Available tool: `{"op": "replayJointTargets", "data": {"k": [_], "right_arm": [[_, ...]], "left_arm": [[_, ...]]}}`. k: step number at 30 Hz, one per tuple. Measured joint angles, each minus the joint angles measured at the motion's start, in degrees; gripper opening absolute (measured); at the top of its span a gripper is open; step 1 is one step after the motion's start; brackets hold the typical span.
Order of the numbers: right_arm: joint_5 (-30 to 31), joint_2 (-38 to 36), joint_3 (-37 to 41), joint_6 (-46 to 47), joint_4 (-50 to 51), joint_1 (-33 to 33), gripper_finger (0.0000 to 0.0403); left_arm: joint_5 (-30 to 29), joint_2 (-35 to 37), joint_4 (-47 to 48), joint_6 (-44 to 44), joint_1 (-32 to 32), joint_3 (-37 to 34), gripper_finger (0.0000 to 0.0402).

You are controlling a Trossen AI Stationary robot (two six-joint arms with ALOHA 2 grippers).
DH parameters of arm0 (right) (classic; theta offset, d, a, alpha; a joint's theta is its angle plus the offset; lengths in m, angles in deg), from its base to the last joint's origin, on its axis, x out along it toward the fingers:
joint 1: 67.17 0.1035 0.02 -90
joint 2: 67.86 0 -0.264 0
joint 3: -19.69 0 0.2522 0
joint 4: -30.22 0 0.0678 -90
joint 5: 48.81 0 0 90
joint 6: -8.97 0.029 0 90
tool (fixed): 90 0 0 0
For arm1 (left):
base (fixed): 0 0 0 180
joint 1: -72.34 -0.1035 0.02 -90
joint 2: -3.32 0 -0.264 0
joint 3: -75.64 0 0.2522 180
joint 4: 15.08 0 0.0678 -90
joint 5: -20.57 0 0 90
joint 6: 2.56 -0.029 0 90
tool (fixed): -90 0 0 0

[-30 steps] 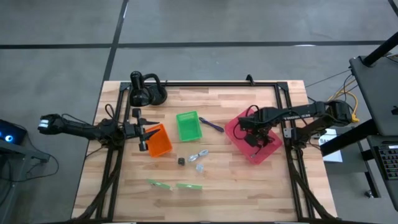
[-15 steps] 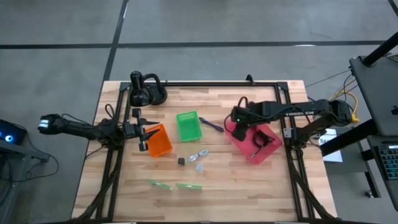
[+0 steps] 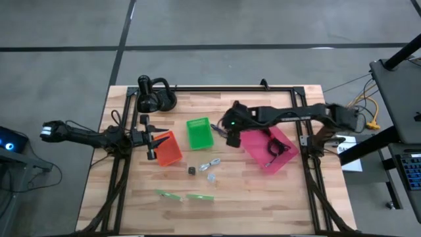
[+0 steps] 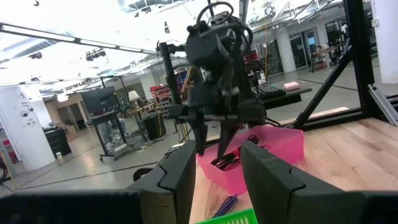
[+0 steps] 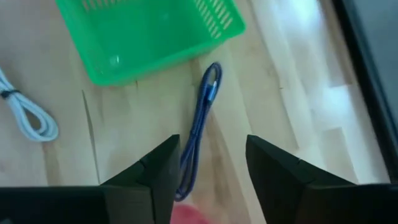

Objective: Pick and place items into bin
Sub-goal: Put the blue charger cable into the pink bin

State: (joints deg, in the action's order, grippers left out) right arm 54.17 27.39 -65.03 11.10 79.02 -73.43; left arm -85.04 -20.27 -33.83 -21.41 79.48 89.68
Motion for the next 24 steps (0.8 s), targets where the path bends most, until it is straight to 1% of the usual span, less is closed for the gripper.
{"op": "replayJointTargets", "data": {"k": [4, 8, 14, 15, 19, 24], "right_arm": [[-1.6, 6.4, -4.7, -1.6, 4.7, 0.0, 0.0188], [-2.7, 11.3, -8.0, -2.1, 6.4, -0.2, 0.0200], [-3.5, 13.7, -8.9, -3.8, 7.2, -1.9, 0.0203], [-4.7, 13.6, -8.8, -3.6, 7.2, -2.5, 0.0203], [-12.7, 13.5, -8.0, -3.6, 6.4, -5.3, 0.0203], [-13.5, 14.5, -7.6, -4.0, 4.9, -7.0, 0.0203]], "left_arm": [[0.0, 0.0, 0.0, 0.0, 0.0, 0.0, 0.0113], [0.0, 0.0, 0.0, 0.0, 0.0, 0.0, 0.0113], [0.0, 0.0, 0.0, 0.0, 0.0, 0.0, 0.0113], [0.0, 0.0, 0.0, 0.0, 0.0, 0.0, 0.0113], [0.0, 0.0, 0.0, 0.0, 0.0, 0.0, 0.0113], [0.0, 0.0, 0.0, 0.0, 0.0, 0.0, 0.0113]]}}
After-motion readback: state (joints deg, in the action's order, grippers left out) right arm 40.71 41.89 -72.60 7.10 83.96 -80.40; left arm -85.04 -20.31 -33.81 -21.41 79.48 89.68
